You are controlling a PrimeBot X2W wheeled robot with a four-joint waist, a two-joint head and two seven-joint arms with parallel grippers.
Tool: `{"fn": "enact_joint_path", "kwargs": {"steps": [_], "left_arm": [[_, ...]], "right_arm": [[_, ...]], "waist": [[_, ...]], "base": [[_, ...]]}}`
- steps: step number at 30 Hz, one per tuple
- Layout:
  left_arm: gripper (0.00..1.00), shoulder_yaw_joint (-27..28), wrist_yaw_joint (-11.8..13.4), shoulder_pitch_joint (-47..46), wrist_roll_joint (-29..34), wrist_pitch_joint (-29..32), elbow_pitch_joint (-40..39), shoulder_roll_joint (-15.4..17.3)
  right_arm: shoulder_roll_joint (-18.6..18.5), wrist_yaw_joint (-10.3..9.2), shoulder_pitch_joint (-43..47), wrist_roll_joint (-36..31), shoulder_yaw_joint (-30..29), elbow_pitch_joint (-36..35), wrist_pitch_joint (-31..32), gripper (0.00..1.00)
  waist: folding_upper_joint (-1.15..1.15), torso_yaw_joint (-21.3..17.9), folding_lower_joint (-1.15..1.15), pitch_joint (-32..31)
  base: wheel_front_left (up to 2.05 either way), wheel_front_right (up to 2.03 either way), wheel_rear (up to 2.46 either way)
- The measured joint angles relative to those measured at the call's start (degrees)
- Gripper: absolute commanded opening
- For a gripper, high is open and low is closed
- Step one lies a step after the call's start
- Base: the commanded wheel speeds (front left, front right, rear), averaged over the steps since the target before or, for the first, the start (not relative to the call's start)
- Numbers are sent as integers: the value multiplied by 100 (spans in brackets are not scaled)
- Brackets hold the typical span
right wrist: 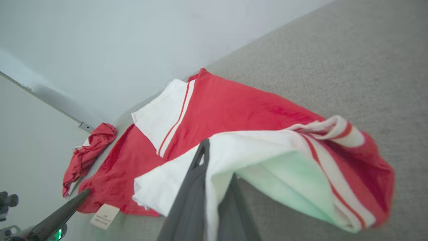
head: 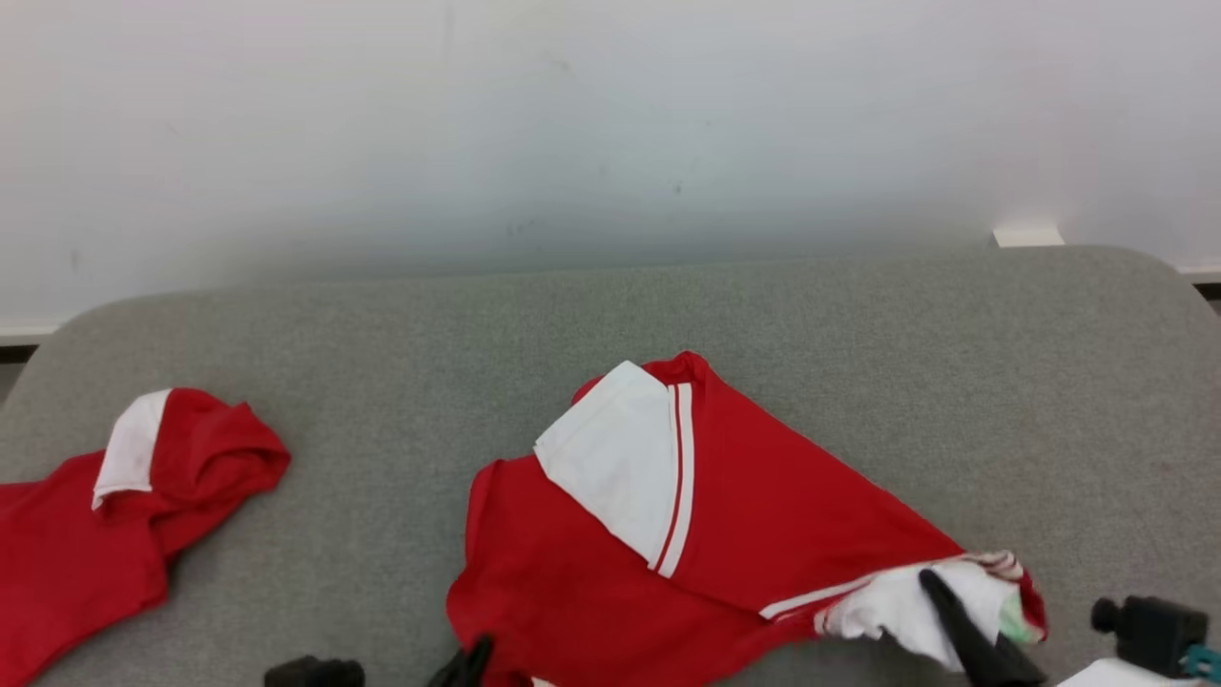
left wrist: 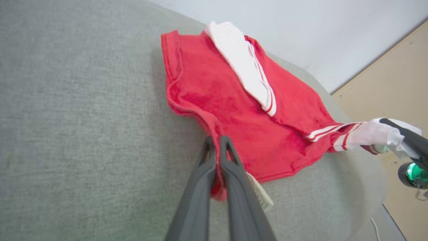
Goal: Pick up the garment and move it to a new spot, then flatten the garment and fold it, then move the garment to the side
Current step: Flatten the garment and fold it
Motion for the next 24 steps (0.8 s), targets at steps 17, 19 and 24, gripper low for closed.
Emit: {"fn": "enact_joint_path", "kwargs": {"steps": [17,19,24], "left_arm": [[0,806,134,-117,-2282,1330,-4534,1121],[0,944,233,-201,-2485,1495,-4992,1221],[0,1540,795,-577,-3065,1791,-5645,1366]], "right_arm": [[-970,0,115,2165,-1805,-3534,-237,0],[-1031,0,139,2390,-2087,-3916,-236,0],[-1118,0,125,2933,-2799,-4411,-238,0]], "waist": [[0,46,0,-687],[0,39,0,-693],[0,4,0,-628]], "base": [[0,0,0],[0,0,0],[0,0,0]]}}
